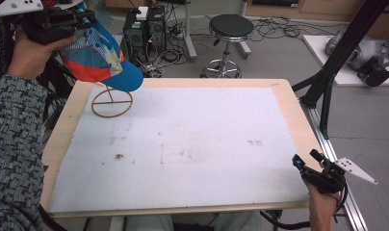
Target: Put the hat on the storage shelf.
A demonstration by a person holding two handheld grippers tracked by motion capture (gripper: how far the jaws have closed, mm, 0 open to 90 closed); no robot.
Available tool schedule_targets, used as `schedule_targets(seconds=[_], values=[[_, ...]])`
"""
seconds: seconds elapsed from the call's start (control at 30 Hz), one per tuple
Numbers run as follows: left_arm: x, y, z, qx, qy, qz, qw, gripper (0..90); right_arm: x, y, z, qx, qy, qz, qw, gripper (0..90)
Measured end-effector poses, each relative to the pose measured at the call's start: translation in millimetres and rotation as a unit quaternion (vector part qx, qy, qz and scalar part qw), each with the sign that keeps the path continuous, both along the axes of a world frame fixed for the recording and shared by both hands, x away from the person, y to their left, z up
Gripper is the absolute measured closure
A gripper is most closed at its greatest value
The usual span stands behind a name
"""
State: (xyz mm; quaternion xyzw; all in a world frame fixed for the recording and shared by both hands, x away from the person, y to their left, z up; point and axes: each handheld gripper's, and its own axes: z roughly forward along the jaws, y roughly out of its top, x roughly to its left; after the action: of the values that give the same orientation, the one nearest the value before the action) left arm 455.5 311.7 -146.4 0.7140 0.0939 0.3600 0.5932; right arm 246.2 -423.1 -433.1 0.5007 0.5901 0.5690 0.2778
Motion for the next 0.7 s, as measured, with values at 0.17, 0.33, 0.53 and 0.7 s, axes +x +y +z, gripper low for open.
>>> schedule_targets(seconds=[0.17, 0.33, 0.53, 0.7], values=[[7.6, 3.6, -5.9, 0.002, 0.003, 0.007, 1.0000, 87.9, 7.2, 8.1, 0.2, -0.019, 0.006, 0.019, 0.9996, 13.0], [14.4, 0.8, -7.3, 0.001, 0.001, 0.004, 1.0000, 87.9, 10.3, 10.9, -0.7, -0.023, 0.010, 0.029, 0.9993, 13.0], [23.4, -2.1, -7.4, -0.008, 0.004, -0.001, 1.0000, 87.9, 6.4, 7.5, -1.0, -0.023, 0.012, 0.026, 0.9993, 13.0], [25.0, -8.1, -0.7, -0.003, -0.002, -0.012, 0.9999, 87.9, 3.6, 3.9, -1.9, -0.021, 0.014, 0.020, 0.9995, 13.0]])
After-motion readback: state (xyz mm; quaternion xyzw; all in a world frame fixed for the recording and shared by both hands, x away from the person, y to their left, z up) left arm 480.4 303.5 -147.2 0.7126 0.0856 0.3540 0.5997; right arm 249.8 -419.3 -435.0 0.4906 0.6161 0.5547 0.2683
